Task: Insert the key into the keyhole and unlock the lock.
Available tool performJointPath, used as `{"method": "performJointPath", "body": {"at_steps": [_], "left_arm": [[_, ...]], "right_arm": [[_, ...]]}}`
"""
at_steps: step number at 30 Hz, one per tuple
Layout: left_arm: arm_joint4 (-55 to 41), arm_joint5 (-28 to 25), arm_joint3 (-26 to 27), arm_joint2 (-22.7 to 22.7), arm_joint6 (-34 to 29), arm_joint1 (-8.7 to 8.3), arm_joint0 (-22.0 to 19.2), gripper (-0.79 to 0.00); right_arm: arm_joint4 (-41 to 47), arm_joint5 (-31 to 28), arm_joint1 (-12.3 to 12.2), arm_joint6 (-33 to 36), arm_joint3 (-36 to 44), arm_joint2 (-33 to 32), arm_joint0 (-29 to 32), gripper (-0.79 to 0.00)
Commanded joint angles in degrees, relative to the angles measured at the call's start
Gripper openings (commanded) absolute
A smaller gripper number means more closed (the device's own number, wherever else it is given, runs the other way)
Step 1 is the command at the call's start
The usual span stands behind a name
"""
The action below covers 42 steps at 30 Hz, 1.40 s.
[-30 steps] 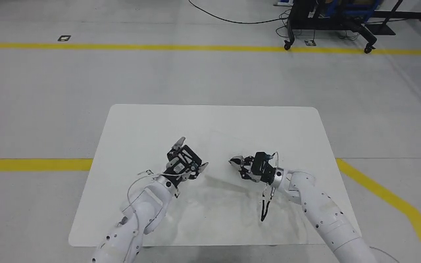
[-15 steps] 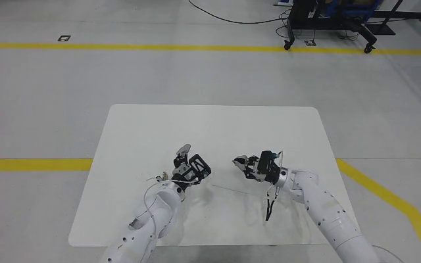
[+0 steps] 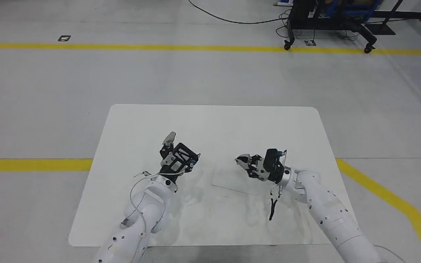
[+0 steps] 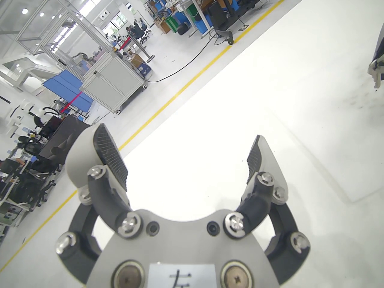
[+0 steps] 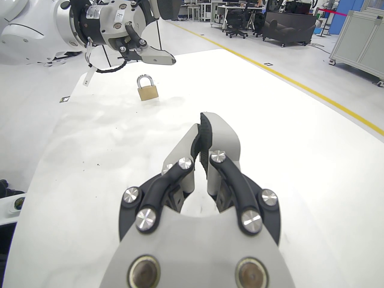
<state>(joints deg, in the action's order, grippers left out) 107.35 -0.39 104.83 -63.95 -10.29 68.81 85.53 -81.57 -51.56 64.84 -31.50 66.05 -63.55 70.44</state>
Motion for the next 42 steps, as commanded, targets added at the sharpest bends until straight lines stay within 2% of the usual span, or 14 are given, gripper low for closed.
{"method": "performJointPath", "body": {"at_steps": [1, 4, 7, 10, 12, 19, 20, 25, 27, 31, 34, 37, 39, 42], "left_arm": [[-5.84, 1.09, 0.79, -2.31, 4.14, -0.03, 1.39, 0.000], [-20.42, -2.60, 2.04, -8.11, 9.64, -0.30, 3.93, 0.000], [-27.21, -6.86, 2.97, -14.05, 12.51, -0.88, 5.89, 0.000], [-37.09, -12.38, 3.92, -18.74, 12.23, -1.24, 7.53, 0.000], [-48.74, -16.38, 3.15, -20.86, 8.94, -1.27, 7.93, 0.000], [-48.74, -16.38, 3.15, -20.86, 8.94, -1.27, 7.93, 0.000], [-52.90, -16.41, 3.07, -20.40, 9.89, -1.04, 8.19, 0.000], [-56.77, -20.96, 3.30, -19.08, 8.60, -1.00, 7.51, 0.000], [-60.39, -24.92, 3.37, -17.60, 7.54, -0.96, 7.01, 0.000], [-78.09, -35.30, -0.81, -14.38, 0.04, -1.00, 4.11, 0.000], [-94.27, -39.32, -4.36, -11.04, -9.05, -1.08, 0.59, 0.000], [-106.39, -40.09, -7.69, -8.87, -18.01, -1.31, -3.32, 0.000], [-105.36, -39.73, -9.05, -8.77, -21.89, -1.56, -5.57, 0.000], [-103.57, -40.44, -10.10, -7.90, -22.86, -1.57, -6.82, 0.000]], "right_arm": [[5.99, -2.92, 0.32, -1.92, 0.14, 0.29, 0.73, -0.785], [15.28, -6.44, 0.90, -2.87, -0.59, 1.90, 0.50, -0.785], [24.03, -6.44, 1.12, -0.94, -0.69, 4.46, -0.67, -0.785], [33.10, -6.44, 0.92, 2.48, 0.04, 7.01, -1.59, -0.785], [38.63, -6.44, 0.57, 6.11, 0.48, 8.51, -1.97, -0.785], [38.63, -6.44, 0.57, 6.11, 0.48, 8.51, -1.97, -0.785], [38.63, -6.44, 0.57, 6.11, 0.48, 8.51, -1.97, -0.785], [41.88, -5.02, 0.86, 8.67, 0.47, 9.02, -1.45, -0.785], [45.19, -5.61, 1.23, 9.35, 1.30, 9.58, -1.31, -0.785], [51.15, -4.67, 2.16, 11.37, 0.96, 11.15, -1.69, -0.785], [55.90, -3.80, 3.12, 12.62, 0.38, 12.76, -2.30, -0.785], [58.89, -3.83, 4.03, 13.06, -0.04, 13.97, -2.98, -0.785], [60.31, -4.80, 4.61, 12.90, -0.09, 14.64, -3.25, -0.785], [61.42, -6.11, 5.35, 12.42, -0.26, 15.13, -3.67, -0.785]]}}
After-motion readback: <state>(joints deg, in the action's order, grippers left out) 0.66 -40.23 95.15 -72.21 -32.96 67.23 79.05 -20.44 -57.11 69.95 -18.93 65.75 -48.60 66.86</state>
